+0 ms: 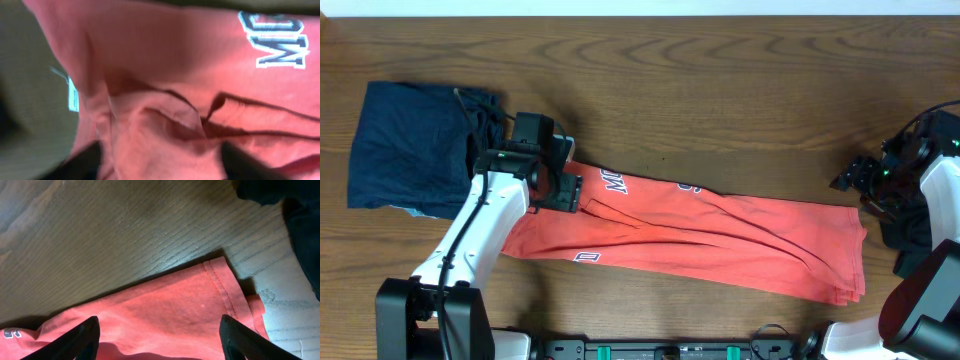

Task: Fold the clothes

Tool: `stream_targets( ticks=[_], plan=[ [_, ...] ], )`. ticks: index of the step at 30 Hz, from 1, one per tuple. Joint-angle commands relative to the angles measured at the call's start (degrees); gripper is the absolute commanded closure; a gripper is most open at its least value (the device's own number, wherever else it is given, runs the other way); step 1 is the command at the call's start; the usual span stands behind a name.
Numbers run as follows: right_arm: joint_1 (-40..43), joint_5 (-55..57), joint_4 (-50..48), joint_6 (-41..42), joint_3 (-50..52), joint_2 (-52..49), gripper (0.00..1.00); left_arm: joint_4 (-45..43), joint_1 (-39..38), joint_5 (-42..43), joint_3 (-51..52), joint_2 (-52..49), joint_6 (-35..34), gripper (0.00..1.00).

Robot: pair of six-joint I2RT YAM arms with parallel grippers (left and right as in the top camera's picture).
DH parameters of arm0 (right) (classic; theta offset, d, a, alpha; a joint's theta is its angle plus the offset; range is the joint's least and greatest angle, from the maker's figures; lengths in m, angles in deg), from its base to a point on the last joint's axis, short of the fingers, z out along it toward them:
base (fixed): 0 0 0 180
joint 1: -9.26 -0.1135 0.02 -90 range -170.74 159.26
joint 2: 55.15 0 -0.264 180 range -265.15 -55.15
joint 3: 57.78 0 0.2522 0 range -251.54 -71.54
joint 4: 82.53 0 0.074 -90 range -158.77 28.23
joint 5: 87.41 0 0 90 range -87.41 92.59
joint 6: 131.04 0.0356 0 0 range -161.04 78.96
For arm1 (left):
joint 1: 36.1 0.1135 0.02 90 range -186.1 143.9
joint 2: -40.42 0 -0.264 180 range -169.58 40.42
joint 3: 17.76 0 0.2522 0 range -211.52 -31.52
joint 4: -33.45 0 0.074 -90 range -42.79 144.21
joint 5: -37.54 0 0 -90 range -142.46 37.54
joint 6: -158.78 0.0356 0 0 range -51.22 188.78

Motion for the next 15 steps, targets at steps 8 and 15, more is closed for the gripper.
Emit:
stream_targets(
  ticks=[8,15],
  plan=[
    [0.0,-0.5,0.7,-0.1,1.2,0.9,0.47,-3.0,0.3,1.6,6.7,-2.0,-2.6,0.94],
    [0.4,-0.2,-2.5,-0.2,5.1,0.9,0.41,-12.8,0.5,0.8,10.0,-7.1,-5.1,0.94]
  ],
)
